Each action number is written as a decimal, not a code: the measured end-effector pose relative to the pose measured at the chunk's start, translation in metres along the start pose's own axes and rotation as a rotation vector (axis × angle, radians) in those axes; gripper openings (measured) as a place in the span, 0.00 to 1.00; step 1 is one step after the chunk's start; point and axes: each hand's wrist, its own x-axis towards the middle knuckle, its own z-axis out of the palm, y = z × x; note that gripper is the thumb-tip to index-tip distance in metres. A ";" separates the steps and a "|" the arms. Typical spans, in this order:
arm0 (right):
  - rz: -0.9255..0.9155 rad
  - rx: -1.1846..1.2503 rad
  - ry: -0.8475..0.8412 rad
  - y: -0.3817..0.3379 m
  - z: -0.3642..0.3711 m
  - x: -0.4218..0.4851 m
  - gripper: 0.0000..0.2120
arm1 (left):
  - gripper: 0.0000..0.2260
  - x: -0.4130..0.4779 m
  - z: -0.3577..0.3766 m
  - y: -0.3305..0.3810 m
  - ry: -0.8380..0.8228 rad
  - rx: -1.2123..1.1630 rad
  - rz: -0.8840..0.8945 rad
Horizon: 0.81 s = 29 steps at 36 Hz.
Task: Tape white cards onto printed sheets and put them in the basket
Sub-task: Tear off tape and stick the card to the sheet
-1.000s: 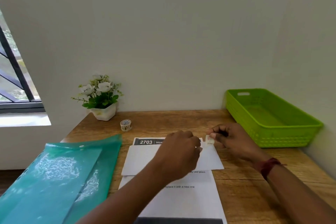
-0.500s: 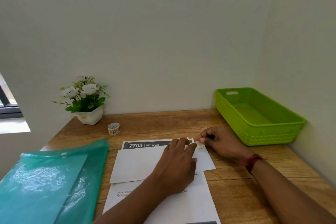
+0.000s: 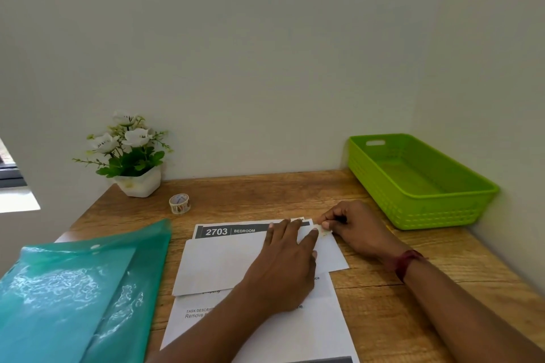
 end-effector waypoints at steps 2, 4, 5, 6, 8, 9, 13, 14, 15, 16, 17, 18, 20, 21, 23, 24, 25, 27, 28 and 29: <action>0.005 -0.003 0.005 0.000 0.000 0.000 0.06 | 0.24 0.000 -0.001 0.001 -0.011 -0.002 -0.001; 0.005 -0.005 0.009 0.000 0.001 0.000 0.06 | 0.24 -0.001 -0.001 0.001 -0.012 0.000 0.000; 0.004 -0.008 0.013 0.000 0.001 0.000 0.06 | 0.24 -0.001 -0.001 0.001 -0.009 0.004 0.002; 0.002 -0.010 0.018 0.001 0.001 0.000 0.06 | 0.24 -0.001 -0.001 0.001 -0.003 0.008 0.005; -0.006 -0.018 0.028 0.000 0.002 0.000 0.06 | 0.23 -0.001 -0.002 0.001 0.002 0.011 0.007; -0.010 -0.020 0.031 0.001 0.002 0.000 0.06 | 0.23 -0.001 -0.003 0.002 0.002 0.011 0.006; -0.007 -0.022 0.036 0.001 0.003 -0.001 0.06 | 0.23 -0.001 -0.003 0.002 -0.006 0.010 0.003; -0.007 -0.024 0.036 0.001 0.003 0.000 0.06 | 0.23 -0.001 -0.003 0.002 -0.004 0.011 0.005; -0.007 -0.027 0.036 0.001 0.003 0.000 0.06 | 0.23 -0.001 -0.002 0.002 -0.001 0.011 0.008; -0.009 -0.030 0.039 0.001 0.003 0.000 0.06 | 0.23 -0.001 -0.002 0.002 0.001 0.011 0.009; -0.011 -0.033 0.042 0.001 0.004 0.000 0.06 | 0.23 0.000 -0.002 0.002 0.001 0.012 0.008; -0.014 -0.034 0.045 0.001 0.004 0.000 0.06 | 0.23 0.000 -0.002 0.002 0.000 0.011 0.007; -0.020 -0.041 0.048 0.001 0.004 -0.001 0.07 | 0.23 0.000 -0.002 0.002 -0.006 0.009 0.006; -0.022 -0.043 0.048 0.001 0.004 -0.001 0.07 | 0.23 0.000 -0.002 0.002 -0.008 0.009 0.006; -0.023 -0.047 0.049 0.002 0.004 -0.001 0.07 | 0.23 0.000 -0.003 0.002 -0.008 0.014 0.010; -0.023 -0.049 0.049 0.001 0.004 -0.001 0.07 | 0.23 0.000 -0.003 0.002 -0.009 0.016 0.010; -0.024 -0.051 0.048 0.001 0.004 -0.001 0.07 | 0.23 0.000 -0.003 0.002 -0.010 0.017 0.010; -0.026 -0.055 0.043 0.001 0.004 -0.001 0.07 | 0.23 0.000 -0.002 0.002 -0.012 0.019 0.009; -0.028 -0.061 0.041 0.001 0.004 -0.001 0.07 | 0.23 0.000 -0.001 0.002 -0.013 0.021 0.009; -0.030 -0.067 0.041 0.000 0.004 -0.001 0.07 | 0.23 0.000 -0.001 0.002 -0.014 0.025 0.010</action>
